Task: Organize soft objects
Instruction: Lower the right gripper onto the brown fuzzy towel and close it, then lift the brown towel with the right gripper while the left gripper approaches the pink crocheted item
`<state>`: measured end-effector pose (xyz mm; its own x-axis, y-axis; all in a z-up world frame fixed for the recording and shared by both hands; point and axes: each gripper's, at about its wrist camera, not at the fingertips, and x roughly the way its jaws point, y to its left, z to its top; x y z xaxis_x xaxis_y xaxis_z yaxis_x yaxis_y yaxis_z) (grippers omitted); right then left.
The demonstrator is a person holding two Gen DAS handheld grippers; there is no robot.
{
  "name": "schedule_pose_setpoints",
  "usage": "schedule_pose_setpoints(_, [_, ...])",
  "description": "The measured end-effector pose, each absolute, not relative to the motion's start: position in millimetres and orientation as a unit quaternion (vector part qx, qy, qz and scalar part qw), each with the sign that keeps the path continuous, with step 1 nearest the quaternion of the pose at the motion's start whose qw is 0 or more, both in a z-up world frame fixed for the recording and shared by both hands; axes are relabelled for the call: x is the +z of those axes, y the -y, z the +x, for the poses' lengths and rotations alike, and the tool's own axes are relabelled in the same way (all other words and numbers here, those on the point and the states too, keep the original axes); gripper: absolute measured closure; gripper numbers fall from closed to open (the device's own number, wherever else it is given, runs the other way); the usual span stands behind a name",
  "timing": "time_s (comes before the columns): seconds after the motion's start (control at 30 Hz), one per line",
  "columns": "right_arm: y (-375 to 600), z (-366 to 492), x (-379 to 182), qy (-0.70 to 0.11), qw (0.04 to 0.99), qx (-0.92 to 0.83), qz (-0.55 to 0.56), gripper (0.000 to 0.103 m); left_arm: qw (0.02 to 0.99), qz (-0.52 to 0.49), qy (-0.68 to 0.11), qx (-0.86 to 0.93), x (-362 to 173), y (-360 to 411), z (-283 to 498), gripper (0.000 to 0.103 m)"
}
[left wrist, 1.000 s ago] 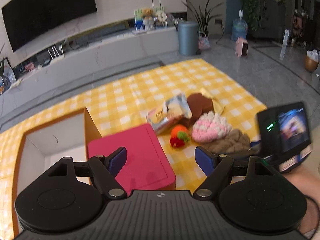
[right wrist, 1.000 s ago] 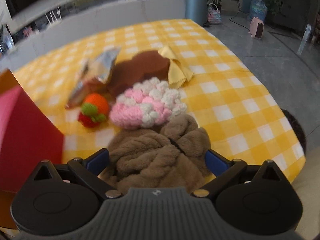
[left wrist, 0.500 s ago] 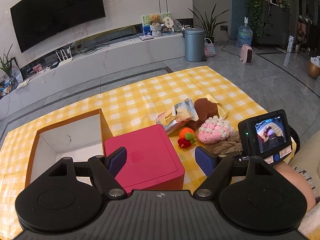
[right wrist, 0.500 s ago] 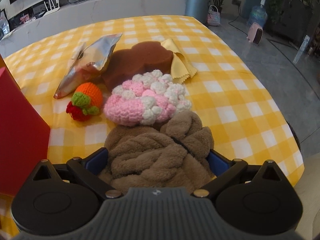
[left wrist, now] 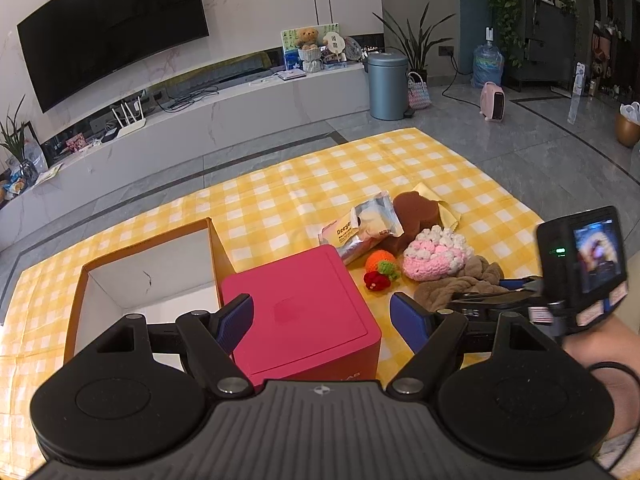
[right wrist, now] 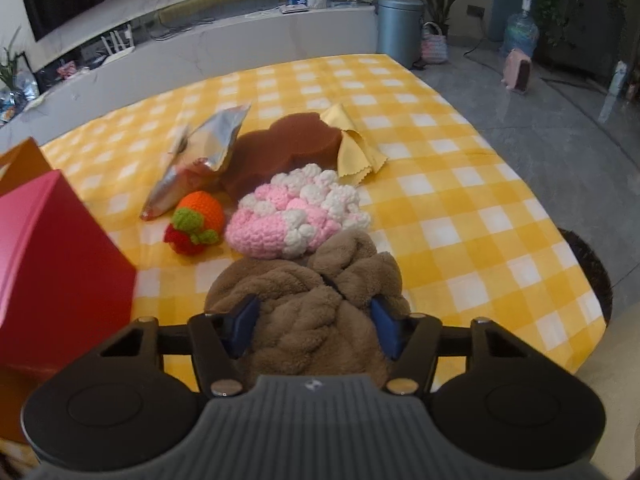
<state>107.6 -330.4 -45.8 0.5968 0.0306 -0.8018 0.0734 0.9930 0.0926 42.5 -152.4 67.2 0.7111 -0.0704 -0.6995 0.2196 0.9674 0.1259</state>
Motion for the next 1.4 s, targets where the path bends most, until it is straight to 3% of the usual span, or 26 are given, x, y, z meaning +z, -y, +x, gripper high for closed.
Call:
schedule_pose_setpoints(0.43, [342,90,-25,-0.411,0.908,-0.003,0.081,0.045,0.909,0.102,-0.392,-0.096,51,156,53,0.012])
schedule_pose_setpoints(0.83, [403,61,2,-0.309,0.929,-0.139,0.148,0.045,0.878,0.079,-0.44,-0.169,13,225,131,0.014])
schedule_pose_setpoints(1.0, [415,61,-2,-0.313,0.922,-0.17,0.155,0.045,0.863,0.072,-0.461,-0.193,-18,260,163,0.014])
schedule_pose_setpoints(1.33, [423,69,-13,-0.334,0.91,-0.173,0.172,0.045,0.849,0.17,-0.465,-0.185,-70,304,177,0.014])
schedule_pose_setpoints(1.4, [423,66,-11,-0.327,0.912,-0.173,0.174,0.061,0.851,0.175,-0.46,-0.181,-75,308,180,0.014])
